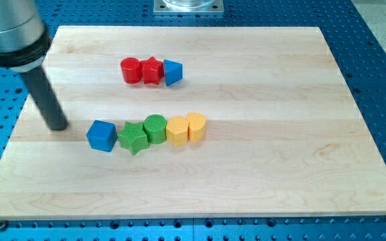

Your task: Slightly move the blue cube and green star towards the top

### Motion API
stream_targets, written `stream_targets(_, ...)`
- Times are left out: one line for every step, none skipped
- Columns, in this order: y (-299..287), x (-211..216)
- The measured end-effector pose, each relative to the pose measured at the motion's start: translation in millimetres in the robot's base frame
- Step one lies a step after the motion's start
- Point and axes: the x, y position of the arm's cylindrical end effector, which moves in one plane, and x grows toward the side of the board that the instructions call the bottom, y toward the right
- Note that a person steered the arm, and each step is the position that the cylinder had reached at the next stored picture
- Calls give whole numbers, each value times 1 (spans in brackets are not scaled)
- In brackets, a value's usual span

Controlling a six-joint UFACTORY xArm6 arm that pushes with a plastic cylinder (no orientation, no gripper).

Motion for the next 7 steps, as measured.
stream_targets(-19, 46)
stream_targets(20, 108)
stream_targets(80, 133)
stream_targets(134, 133)
stream_targets(191, 116)
stream_targets(186, 96)
stream_targets(172, 61)
